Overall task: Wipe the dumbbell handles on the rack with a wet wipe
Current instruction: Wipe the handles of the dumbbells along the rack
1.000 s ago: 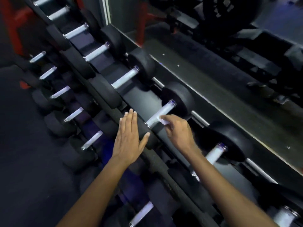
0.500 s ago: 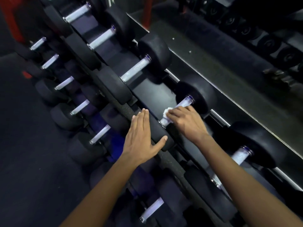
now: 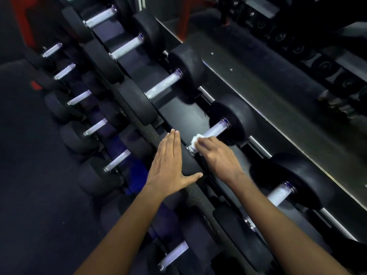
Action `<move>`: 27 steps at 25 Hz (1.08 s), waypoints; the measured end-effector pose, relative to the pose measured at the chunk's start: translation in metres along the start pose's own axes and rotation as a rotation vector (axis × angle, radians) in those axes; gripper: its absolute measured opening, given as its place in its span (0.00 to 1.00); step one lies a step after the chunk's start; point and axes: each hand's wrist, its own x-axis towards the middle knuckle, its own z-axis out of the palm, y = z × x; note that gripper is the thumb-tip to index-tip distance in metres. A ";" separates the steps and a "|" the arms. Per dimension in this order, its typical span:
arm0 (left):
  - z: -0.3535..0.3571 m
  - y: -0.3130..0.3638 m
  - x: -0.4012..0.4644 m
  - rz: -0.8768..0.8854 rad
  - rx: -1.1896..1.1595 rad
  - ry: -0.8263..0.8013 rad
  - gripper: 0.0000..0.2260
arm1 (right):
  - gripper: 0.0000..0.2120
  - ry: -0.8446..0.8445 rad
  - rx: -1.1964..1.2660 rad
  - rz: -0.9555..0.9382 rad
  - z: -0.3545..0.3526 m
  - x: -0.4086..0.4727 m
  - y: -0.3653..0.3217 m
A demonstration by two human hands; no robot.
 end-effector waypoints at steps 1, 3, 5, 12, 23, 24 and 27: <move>0.001 0.000 -0.001 -0.003 -0.009 0.002 0.55 | 0.18 -0.016 0.005 -0.042 0.004 -0.002 -0.005; 0.001 0.001 -0.002 -0.005 -0.020 0.002 0.55 | 0.19 -0.023 0.029 -0.085 0.005 -0.002 -0.006; 0.001 0.001 -0.001 -0.001 -0.030 0.000 0.55 | 0.20 -0.034 0.054 -0.130 0.001 0.006 -0.002; -0.005 0.003 0.002 -0.017 -0.020 -0.079 0.57 | 0.17 -0.340 -0.121 -0.068 -0.015 0.053 0.010; 0.000 0.002 0.004 -0.024 0.047 -0.047 0.57 | 0.15 -0.450 -0.250 0.096 -0.027 0.065 0.019; 0.000 0.002 0.004 -0.024 0.054 -0.046 0.57 | 0.16 -0.438 -0.226 0.065 -0.025 0.062 0.017; -0.003 0.002 0.004 -0.020 0.027 -0.065 0.57 | 0.19 -0.318 -0.125 -0.038 -0.018 0.050 0.007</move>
